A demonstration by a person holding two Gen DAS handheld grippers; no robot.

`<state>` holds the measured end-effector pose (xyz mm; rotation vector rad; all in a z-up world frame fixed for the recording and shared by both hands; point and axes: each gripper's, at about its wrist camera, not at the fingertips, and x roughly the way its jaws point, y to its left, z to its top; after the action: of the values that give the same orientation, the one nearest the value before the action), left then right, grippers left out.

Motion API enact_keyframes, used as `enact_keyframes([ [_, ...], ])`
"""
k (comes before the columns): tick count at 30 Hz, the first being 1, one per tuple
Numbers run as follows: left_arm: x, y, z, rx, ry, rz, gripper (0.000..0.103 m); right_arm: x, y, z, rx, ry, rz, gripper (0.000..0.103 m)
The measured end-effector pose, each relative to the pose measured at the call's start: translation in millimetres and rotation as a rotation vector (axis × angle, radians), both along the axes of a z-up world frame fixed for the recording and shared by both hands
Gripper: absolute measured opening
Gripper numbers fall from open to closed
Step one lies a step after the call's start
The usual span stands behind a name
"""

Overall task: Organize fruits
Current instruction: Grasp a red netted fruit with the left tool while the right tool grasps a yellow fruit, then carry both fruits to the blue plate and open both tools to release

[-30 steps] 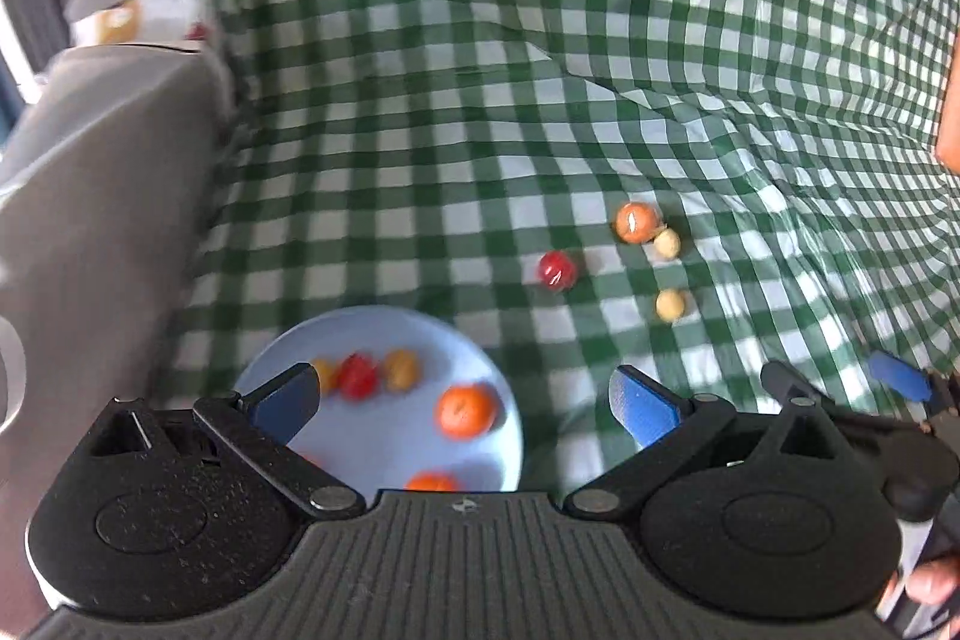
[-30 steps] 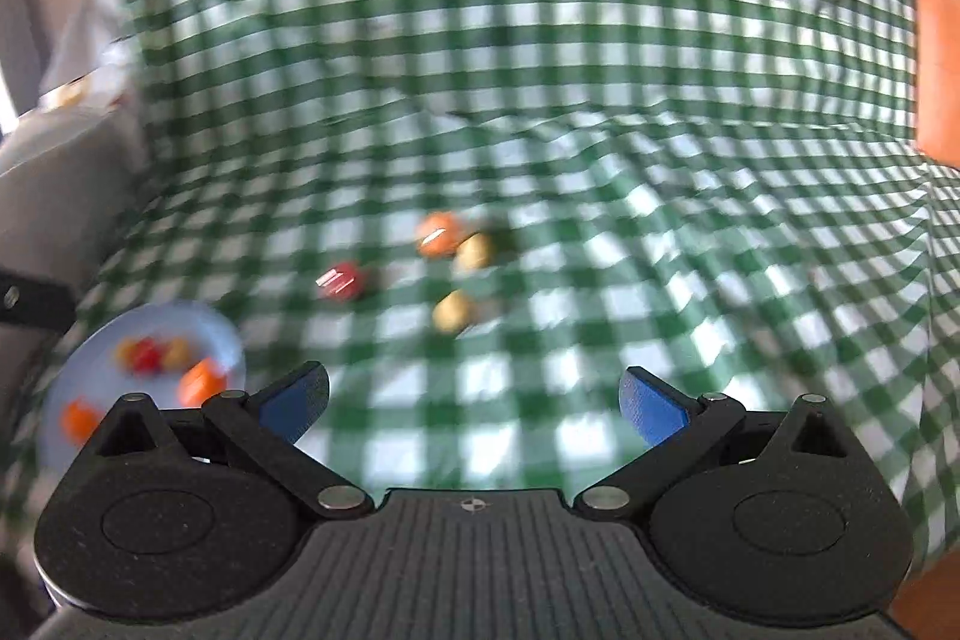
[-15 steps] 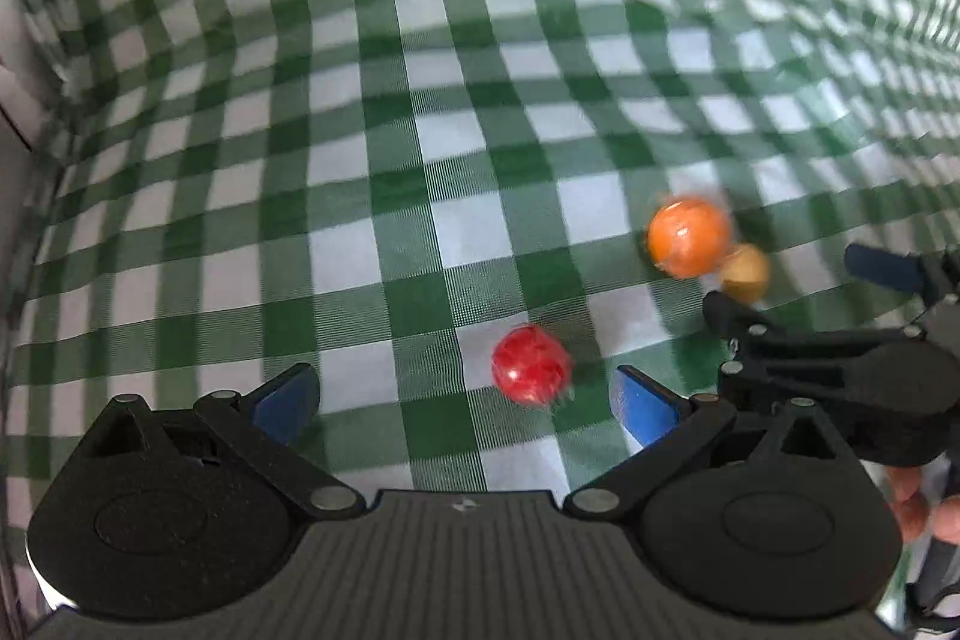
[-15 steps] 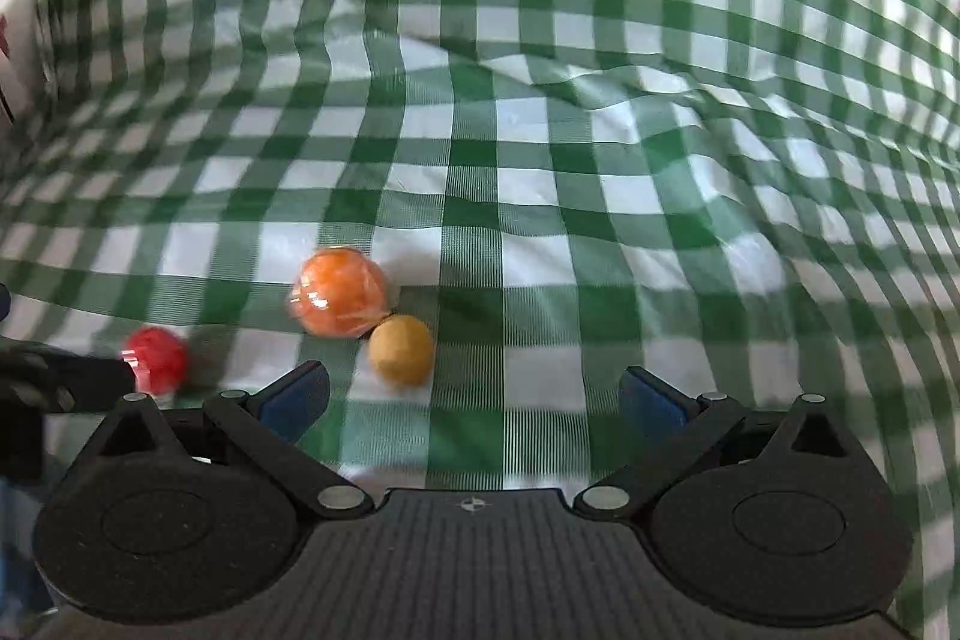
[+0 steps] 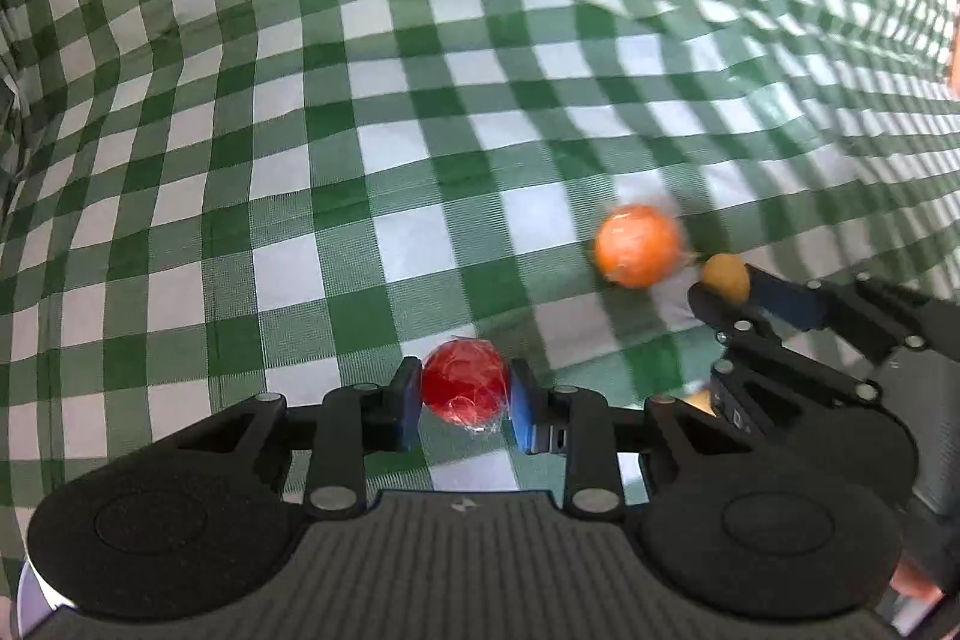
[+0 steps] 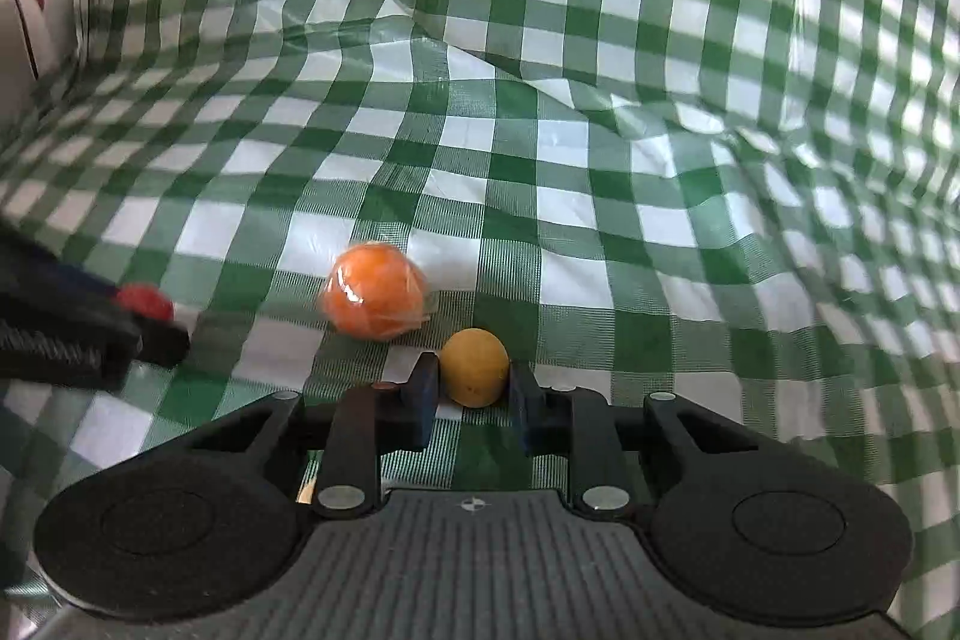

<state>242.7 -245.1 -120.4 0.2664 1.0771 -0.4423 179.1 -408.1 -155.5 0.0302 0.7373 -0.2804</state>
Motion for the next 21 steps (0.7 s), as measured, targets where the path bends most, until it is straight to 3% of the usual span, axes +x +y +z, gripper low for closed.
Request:
enact_keyframes([
  [4, -22, 12, 32, -0.052, -0.052, -0.013, 0.034, -17, -9, 16, 0.037, -0.006, -0.128, 0.026],
  [8, -53, 29, 65, -0.097, -0.069, -0.003, 0.034, -68, -8, 51, 0.057, -0.070, -0.187, 0.026],
  [10, -71, 37, 81, -0.076, -0.070, 0.008, 0.034, -94, 1, 66, 0.033, -0.091, -0.196, 0.026],
  [15, -127, 78, 120, -0.022, -0.060, 0.062, 0.034, -161, 46, 102, -0.006, -0.122, -0.131, 0.026],
  [21, -198, 142, 155, 0.012, -0.094, 0.137, 0.034, -220, 114, 131, 0.098, -0.117, 0.007, 0.026],
])
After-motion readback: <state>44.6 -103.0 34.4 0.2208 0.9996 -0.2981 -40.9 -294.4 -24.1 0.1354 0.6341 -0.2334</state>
